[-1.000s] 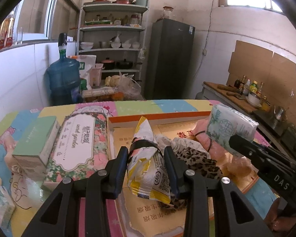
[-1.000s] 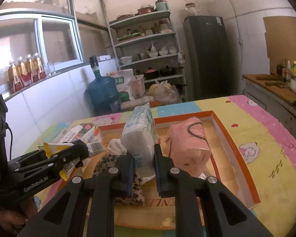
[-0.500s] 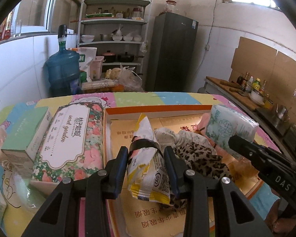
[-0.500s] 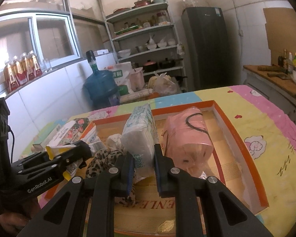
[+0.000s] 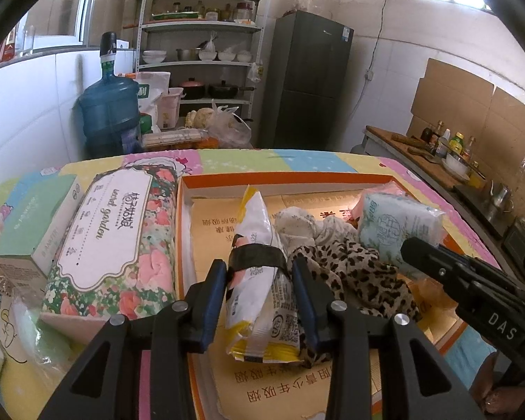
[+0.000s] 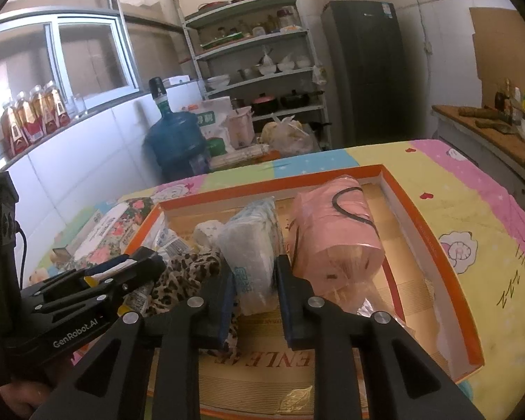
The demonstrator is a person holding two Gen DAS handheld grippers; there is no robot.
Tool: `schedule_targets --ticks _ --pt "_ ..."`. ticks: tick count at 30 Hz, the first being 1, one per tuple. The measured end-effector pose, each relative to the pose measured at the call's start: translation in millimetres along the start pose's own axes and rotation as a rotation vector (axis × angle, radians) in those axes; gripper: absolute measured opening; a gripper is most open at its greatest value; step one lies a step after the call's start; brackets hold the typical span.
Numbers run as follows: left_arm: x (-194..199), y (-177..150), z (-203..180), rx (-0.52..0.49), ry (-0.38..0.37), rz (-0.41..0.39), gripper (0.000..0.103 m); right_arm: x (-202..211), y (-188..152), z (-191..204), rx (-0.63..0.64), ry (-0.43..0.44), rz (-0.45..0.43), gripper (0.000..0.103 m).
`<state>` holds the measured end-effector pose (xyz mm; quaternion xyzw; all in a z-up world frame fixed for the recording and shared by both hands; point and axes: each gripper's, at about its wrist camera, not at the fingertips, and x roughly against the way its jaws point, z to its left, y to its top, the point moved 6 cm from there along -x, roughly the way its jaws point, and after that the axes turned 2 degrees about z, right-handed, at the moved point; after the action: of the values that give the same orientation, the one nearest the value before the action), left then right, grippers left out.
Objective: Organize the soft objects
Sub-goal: 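Lower the snack bag into the tray with the left tool while the right lowers the tissue pack, then open both tools and release the items inside the tray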
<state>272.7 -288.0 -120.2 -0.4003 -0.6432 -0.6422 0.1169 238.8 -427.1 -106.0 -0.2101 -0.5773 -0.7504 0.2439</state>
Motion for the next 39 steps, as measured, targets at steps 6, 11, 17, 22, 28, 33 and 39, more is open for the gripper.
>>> schedule_targets --ticks 6,11,17,22,28,33,39 --pt "-0.5 -0.9 -0.4 0.005 -0.003 0.007 0.040 0.6 0.3 2.0 0.000 -0.005 -0.003 0.040" --pt "4.1 0.8 -0.9 0.008 -0.010 -0.010 0.051 1.9 -0.7 6.4 0.010 -0.011 -0.005 0.045" --pt "11.2 2.2 -4.5 -0.004 -0.015 -0.031 0.054 2.7 -0.6 6.5 0.008 -0.011 -0.006 0.045" --pt "16.6 3.5 -5.3 -0.006 -0.013 -0.041 0.054 5.2 -0.2 7.2 0.009 -0.012 -0.010 0.045" --pt "25.0 4.8 -7.8 -0.008 -0.014 -0.056 0.054 16.1 0.6 6.1 0.013 -0.022 -0.028 0.045" --pt "33.0 4.8 -8.7 -0.012 -0.015 -0.069 0.054 25.5 0.9 9.6 0.020 -0.026 -0.043 0.045" --pt "44.3 5.2 -8.3 -0.015 -0.006 -0.093 0.054 36.2 3.2 14.6 0.027 -0.033 -0.064 0.051"
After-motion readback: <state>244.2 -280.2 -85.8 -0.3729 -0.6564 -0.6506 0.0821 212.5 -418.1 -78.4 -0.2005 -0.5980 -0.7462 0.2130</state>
